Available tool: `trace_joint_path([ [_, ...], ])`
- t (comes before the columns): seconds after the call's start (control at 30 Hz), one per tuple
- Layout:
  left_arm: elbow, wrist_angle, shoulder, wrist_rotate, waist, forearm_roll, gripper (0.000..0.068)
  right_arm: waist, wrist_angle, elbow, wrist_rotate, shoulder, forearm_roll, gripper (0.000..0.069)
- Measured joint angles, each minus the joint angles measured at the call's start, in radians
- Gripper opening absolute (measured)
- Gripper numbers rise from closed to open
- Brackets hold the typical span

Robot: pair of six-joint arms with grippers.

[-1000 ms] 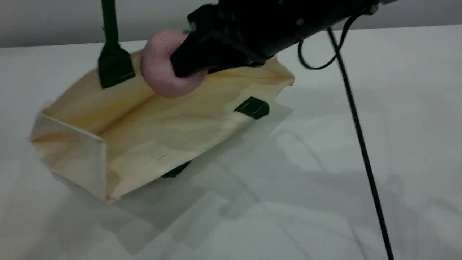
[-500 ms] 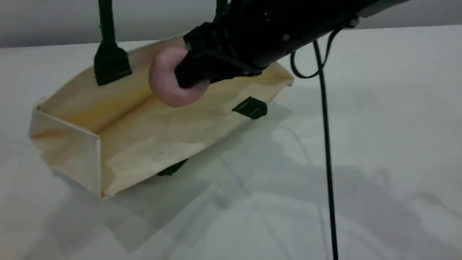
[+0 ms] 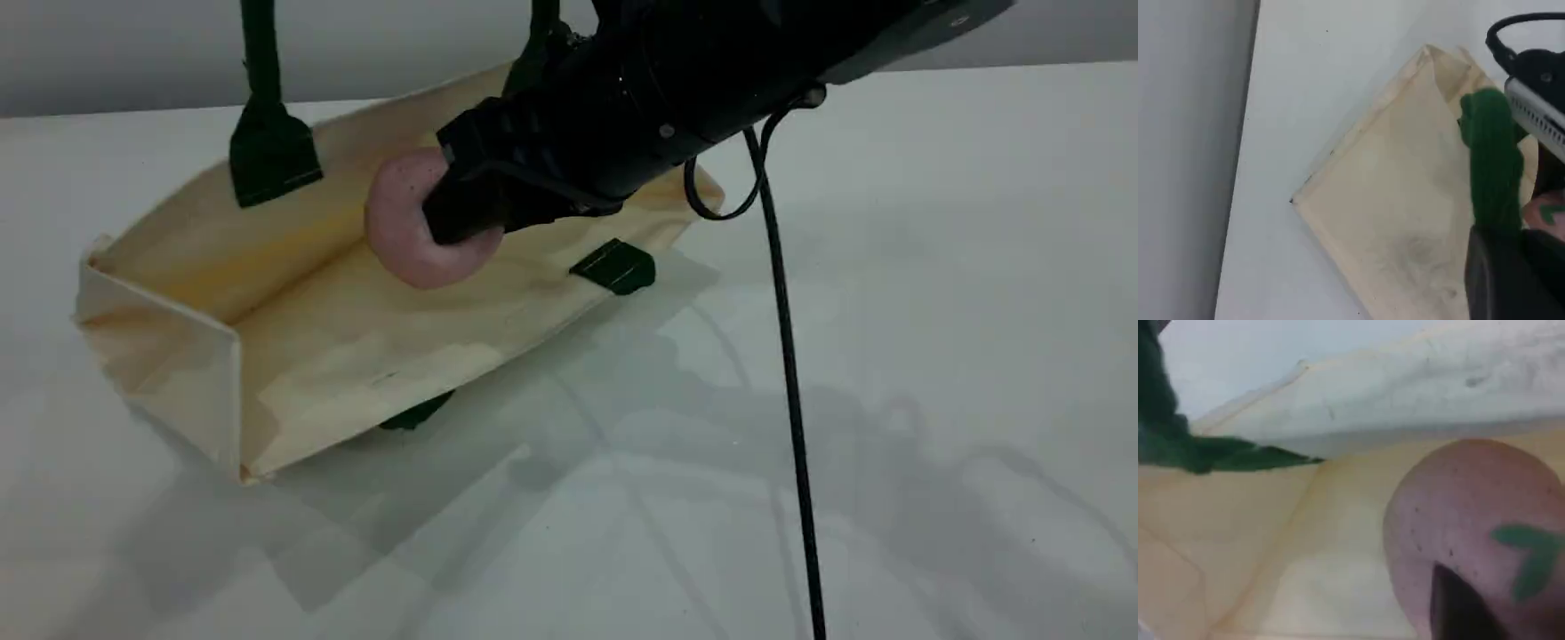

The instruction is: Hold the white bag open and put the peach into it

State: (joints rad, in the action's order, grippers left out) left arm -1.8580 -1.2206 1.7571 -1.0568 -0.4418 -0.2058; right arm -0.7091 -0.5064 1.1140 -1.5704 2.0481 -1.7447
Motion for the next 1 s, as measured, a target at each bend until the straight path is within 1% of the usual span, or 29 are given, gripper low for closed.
trace_joint_path([
  [0.1,0.0,0.0,0.0,0.0,0.0,0.0,0.0085,0.0,0.0,0.001,0.0,0.002,0.0,0.0271],
  [0.2,0.0,0.0,0.0,0.0,0.0,0.0,0.0085,0.0,0.005,0.013,0.0,0.011,0.001,0.0318],
  [0.37,0.0,0.0,0.0,0.0,0.0,0.0,0.0085,-0.004,0.009,0.073,0.0,0.014,0.001,0.0412],
  [0.5,0.0,0.0,0.0,0.0,0.0,0.001,0.0085,-0.004,0.005,0.092,0.0,0.016,-0.001,0.0459],
  [0.7,0.0,-0.003,-0.001,0.0,0.0,0.002,0.0085,-0.004,0.032,0.091,0.0,0.027,0.0,0.0486],
  [0.93,0.0,-0.001,-0.001,0.0,0.0,0.006,0.0085,-0.004,0.029,0.091,0.0,0.027,0.0,0.0484],
  [1.0,0.0,0.0,-0.001,0.0,0.0,0.012,0.0085,0.002,0.025,0.09,0.003,0.027,0.007,0.0472],
])
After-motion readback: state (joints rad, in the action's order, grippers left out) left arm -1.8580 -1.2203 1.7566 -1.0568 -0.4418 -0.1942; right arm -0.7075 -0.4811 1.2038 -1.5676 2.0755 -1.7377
